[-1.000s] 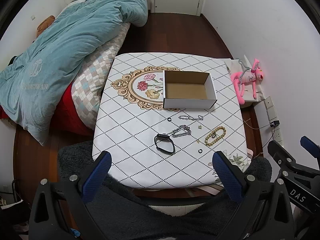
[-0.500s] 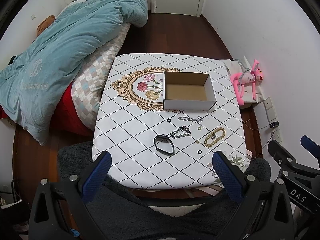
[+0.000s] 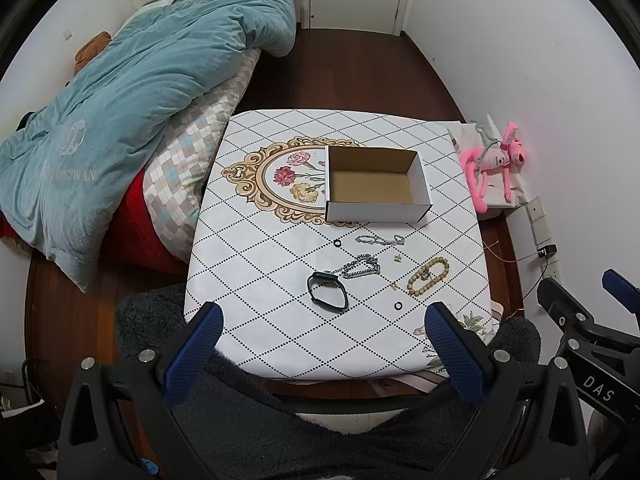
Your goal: Organize jewelry
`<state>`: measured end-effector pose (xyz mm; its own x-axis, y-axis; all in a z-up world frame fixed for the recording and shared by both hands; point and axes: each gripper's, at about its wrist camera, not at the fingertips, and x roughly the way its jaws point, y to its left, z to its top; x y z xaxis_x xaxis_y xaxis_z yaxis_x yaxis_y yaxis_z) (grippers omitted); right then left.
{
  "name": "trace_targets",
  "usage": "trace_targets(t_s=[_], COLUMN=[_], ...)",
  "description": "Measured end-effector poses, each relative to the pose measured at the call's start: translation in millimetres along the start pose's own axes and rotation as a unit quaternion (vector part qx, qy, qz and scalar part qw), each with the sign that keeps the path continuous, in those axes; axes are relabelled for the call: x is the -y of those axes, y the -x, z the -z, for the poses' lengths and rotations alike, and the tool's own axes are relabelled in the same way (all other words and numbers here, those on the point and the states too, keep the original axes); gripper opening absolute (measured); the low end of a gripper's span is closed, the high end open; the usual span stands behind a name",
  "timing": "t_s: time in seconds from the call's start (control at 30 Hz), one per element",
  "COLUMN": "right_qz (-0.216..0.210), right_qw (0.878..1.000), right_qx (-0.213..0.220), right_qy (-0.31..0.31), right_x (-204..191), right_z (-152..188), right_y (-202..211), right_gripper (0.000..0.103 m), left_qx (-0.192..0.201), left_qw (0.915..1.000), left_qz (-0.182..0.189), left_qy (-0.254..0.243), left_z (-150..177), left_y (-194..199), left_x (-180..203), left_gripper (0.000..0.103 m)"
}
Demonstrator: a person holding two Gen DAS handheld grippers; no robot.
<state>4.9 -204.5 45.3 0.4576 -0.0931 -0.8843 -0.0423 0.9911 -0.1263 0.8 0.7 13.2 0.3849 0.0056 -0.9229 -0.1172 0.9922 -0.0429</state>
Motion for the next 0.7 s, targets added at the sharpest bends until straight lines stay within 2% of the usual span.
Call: trace_targets(t_s=[0.7], right_qz=[0.000], right_qw=[1.000], right_qx=[0.002], right_qy=[0.000], right_x=[-0.1], right_z=[1.4], right_y=[1.9], right_gripper=[0.103], left_qx=[0.001], left_qw=[1.0000], left_qz=[0.000], left_qy=[0.000], left_z=[0.3], left_y=[0.1], left_x=[0.3], left_gripper=[0.103])
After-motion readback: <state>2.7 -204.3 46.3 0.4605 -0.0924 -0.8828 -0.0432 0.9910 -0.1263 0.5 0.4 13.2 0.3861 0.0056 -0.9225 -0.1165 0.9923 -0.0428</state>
